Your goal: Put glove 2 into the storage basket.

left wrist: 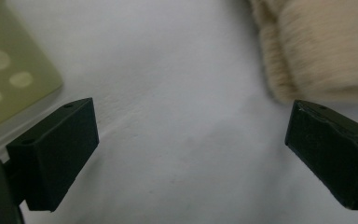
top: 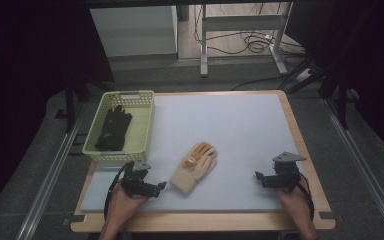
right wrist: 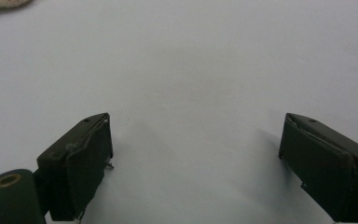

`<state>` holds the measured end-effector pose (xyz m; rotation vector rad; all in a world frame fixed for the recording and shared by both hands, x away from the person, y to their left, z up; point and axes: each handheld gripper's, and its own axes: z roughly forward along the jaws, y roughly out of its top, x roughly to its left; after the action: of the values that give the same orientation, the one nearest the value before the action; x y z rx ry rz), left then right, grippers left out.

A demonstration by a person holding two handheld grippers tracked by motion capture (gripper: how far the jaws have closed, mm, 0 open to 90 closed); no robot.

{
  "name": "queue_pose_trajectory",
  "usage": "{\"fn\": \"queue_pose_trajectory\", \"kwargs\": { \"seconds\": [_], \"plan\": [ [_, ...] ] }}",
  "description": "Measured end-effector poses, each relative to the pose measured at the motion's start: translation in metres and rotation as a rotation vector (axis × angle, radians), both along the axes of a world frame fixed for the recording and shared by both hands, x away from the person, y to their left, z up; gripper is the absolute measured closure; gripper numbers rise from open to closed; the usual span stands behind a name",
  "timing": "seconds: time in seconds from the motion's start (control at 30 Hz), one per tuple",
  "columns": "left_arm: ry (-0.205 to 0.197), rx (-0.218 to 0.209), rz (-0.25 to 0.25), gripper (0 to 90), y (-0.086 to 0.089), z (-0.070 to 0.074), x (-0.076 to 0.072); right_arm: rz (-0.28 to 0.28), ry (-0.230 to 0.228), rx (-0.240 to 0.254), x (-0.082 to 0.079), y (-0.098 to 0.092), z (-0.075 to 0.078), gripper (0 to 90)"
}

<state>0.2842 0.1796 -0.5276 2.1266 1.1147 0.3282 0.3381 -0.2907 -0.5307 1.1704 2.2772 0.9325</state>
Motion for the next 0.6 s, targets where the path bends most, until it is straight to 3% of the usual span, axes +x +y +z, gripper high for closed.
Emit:
{"fn": "queue_pose_trajectory", "kwargs": {
  "seconds": [0.2, 0.33, 0.6],
  "plan": [
    [0.015, -0.023, -0.059, 1.9, -0.016, 0.023, 0.001, 0.0, 0.0, 0.0, 0.0, 0.0, 0.0, 9.4],
    [0.021, -0.012, -0.103, 0.3, -0.036, 0.032, 0.009, 0.0, 0.0, 0.0, 0.0, 0.0, 0.0, 9.4],
    [0.048, 0.031, -0.156, 0.0, -0.084, 0.029, 0.038, 0.001, -0.001, 0.0, 0.0, 0.0, 0.0, 9.4]
  ]
}}
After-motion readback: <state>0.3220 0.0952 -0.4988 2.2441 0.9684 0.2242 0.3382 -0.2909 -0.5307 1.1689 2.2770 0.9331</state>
